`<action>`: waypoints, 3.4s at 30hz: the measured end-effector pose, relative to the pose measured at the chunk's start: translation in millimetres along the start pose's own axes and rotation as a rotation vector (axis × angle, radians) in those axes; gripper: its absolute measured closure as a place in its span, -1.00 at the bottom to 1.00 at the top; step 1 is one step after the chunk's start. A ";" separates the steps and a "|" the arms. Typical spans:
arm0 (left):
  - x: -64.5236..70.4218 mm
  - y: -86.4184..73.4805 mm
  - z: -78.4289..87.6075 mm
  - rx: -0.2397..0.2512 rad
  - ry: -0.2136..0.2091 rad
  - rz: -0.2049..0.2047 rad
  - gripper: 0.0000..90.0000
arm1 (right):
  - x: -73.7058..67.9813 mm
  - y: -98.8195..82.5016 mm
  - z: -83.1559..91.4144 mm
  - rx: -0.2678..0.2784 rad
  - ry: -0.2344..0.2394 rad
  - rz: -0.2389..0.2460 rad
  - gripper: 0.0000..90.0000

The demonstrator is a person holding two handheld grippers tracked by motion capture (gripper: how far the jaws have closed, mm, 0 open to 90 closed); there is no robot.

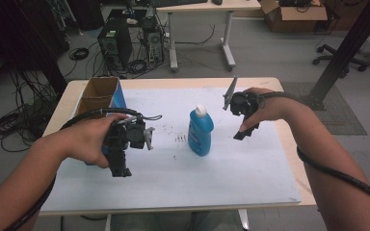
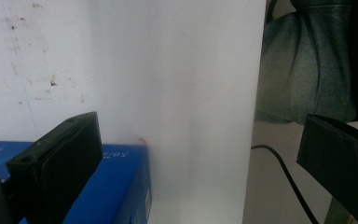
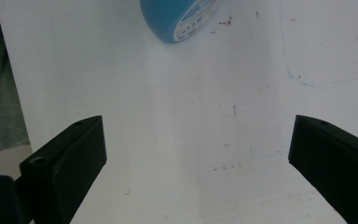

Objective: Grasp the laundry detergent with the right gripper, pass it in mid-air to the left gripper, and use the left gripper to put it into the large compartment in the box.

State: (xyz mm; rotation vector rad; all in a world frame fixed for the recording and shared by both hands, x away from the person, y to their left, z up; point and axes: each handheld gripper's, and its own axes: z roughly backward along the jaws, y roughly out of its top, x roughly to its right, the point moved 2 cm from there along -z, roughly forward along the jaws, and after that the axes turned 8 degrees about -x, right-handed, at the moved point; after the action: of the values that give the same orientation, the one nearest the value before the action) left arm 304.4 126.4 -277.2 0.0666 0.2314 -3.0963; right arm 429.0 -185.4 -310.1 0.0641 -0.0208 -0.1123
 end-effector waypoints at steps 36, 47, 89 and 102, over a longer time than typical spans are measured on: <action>-2.0 5.4 -3.4 0.022 0.007 -0.017 -0.99 | -50.6 -21.3 -32.7 0.174 0.053 -0.067 -0.92; -1.6 5.5 -7.4 0.018 0.002 -0.025 -0.99 | -72.1 -15.1 -56.2 0.257 0.047 -0.103 -0.92; -3.4 6.5 1.6 0.038 0.028 -0.019 -0.99 | -81.4 -1.6 -93.2 0.642 -0.115 -0.403 -0.96; -3.1 7.3 -2.7 0.037 0.022 -0.022 -0.99 | -76.5 9.1 -108.7 0.742 -0.130 -0.470 -0.96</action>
State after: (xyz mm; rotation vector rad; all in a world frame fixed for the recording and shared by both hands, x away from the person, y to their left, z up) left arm 307.9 119.7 -280.8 0.1004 0.1762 -3.1234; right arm 356.6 -160.9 -419.3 0.8055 -0.1770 -0.5753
